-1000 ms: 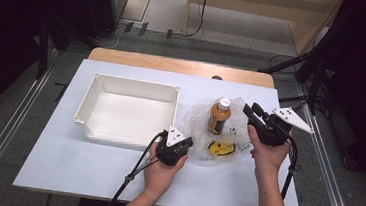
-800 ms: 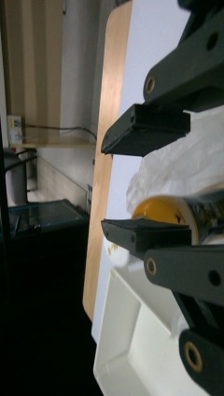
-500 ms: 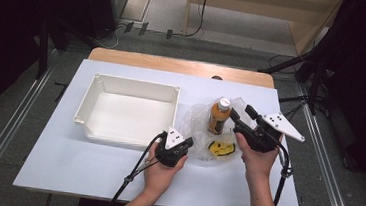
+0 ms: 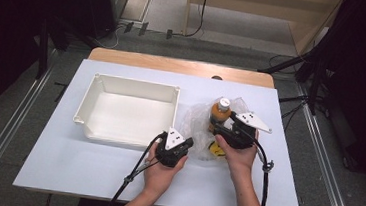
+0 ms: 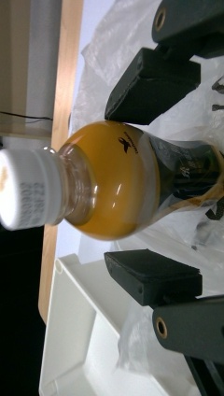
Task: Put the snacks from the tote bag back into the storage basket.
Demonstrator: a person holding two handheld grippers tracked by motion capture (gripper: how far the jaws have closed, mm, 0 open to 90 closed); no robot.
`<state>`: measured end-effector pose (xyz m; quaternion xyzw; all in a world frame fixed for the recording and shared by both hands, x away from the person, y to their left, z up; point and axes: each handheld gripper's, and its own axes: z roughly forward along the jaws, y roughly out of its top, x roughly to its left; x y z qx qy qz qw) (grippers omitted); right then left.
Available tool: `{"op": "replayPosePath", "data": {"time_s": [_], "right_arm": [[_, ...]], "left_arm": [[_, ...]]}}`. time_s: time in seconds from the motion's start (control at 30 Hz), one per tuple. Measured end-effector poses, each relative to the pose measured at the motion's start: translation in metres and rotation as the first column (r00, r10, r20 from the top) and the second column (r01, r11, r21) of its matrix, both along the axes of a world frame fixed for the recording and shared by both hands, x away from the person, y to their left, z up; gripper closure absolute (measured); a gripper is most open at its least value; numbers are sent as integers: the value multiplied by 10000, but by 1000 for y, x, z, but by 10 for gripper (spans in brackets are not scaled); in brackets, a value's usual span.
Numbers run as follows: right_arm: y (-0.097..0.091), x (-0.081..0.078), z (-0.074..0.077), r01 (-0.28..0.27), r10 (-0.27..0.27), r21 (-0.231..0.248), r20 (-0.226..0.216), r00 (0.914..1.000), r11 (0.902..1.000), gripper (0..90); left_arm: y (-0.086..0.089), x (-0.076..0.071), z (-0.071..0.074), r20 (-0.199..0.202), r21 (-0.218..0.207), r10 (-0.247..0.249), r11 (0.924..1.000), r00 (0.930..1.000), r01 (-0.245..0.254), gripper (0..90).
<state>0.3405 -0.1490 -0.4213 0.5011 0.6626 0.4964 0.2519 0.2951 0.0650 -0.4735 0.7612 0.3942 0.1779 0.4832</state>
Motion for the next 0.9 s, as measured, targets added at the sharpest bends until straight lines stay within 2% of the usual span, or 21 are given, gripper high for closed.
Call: {"op": "replayPosePath", "data": {"time_s": [0.07, 0.2, 0.43, 0.7, 0.83, 0.9], "right_arm": [[2, 4, -3, 142, -140, 139, -89, 9999, 9998, 300], [4, 11, -8, 175, -176, 315, 35, 9998, 9994, 294], [12, 17, -17, 543, -547, 151, 281, 9981, 9984, 277], [16, 16, -20, 661, -662, 36, 482, 9966, 9978, 317], [15, 12, -19, 519, -525, 130, 514, 9973, 9986, 319], [13, 9, -16, 422, -440, 328, 540, 9976, 9986, 319]], "left_arm": [[-1, 0, 0, 0, -42, -2, 10000, 10000, 2, 900], [-1, 0, 0, 0, -8, -27, 10000, 10000, 27, 900], [0, 0, 0, 26, 14, -39, 10000, 10000, 39, 900], [0, -1, 0, 39, -1, -42, 10000, 10000, 42, 900], [0, 0, 0, 66, -92, -29, 10000, 10000, 30, 900], [0, 0, 0, 75, -110, -28, 9999, 10000, 29, 900]]}}
